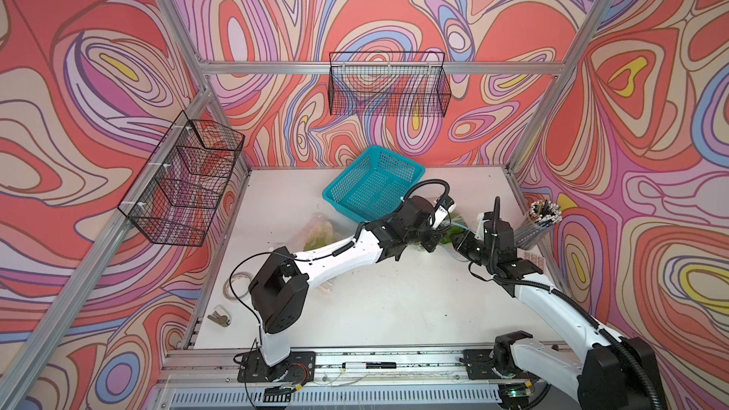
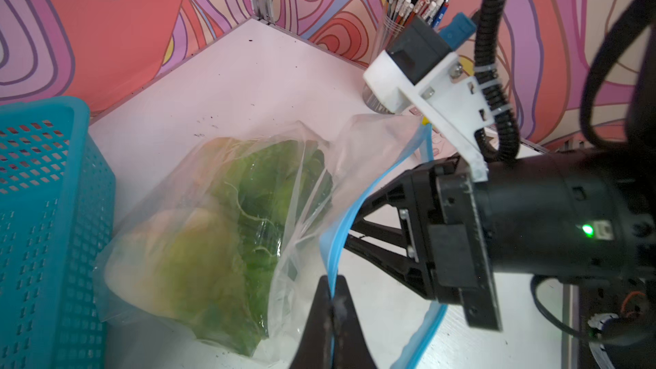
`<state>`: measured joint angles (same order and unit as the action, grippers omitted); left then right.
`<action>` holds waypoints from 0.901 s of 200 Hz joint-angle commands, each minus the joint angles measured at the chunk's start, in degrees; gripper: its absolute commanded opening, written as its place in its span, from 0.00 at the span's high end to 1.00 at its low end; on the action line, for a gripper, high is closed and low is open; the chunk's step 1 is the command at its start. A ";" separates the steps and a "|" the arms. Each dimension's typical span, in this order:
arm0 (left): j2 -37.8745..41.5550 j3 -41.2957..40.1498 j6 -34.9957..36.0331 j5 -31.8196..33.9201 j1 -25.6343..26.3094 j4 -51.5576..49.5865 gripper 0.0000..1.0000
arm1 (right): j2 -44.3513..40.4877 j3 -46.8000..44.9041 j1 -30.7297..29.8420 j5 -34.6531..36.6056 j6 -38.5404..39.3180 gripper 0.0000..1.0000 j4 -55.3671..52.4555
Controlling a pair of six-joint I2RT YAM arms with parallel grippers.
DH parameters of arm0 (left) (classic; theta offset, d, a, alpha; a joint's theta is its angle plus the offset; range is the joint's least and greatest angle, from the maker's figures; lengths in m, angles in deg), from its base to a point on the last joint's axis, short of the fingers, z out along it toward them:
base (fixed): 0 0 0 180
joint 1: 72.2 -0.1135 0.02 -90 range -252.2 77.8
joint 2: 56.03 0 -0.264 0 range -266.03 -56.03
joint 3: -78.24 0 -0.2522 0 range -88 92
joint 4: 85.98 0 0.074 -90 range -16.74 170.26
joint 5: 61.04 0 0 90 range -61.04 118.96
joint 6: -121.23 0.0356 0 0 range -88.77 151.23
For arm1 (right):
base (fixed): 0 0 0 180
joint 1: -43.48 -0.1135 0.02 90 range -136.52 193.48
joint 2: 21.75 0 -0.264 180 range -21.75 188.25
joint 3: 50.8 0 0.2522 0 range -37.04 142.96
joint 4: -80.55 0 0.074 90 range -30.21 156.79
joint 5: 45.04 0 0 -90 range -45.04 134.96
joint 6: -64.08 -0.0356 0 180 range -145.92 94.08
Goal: Open the zip-top bag and take out the chinese cabbages
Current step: Open the zipper of the food storage bag at the center of the board, then pick up the Chinese cabbage from the zipper food storage bag.
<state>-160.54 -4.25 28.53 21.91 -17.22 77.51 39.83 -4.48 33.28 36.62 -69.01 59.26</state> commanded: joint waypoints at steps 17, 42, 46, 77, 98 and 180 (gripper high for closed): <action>3.85 -3.86 1.15 -0.19 0.98 8.17 1.00 | -0.52 -1.79 0.01 2.77 -2.00 0.68 2.20; 4.23 -5.68 1.77 -1.55 1.83 10.39 1.00 | -1.87 -4.00 0.09 0.71 -4.08 0.66 9.59; 4.23 -5.91 1.80 -1.59 2.01 10.70 1.00 | -1.98 -4.33 0.06 0.53 -4.54 0.66 10.54; 4.49 -7.73 1.14 -1.84 2.92 13.04 1.00 | -1.44 -7.06 0.02 1.36 -7.73 0.68 16.59; 4.75 -8.07 1.36 -2.00 3.67 13.92 1.00 | 0.15 -8.33 0.07 0.72 -10.04 0.71 21.65; 2.38 -5.08 -1.37 -0.69 4.21 11.64 1.00 | 1.44 -5.46 0.06 2.00 -9.60 0.70 17.89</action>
<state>-158.05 -11.79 28.16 21.17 -13.41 88.70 41.88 -12.07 33.28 37.06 -78.72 80.68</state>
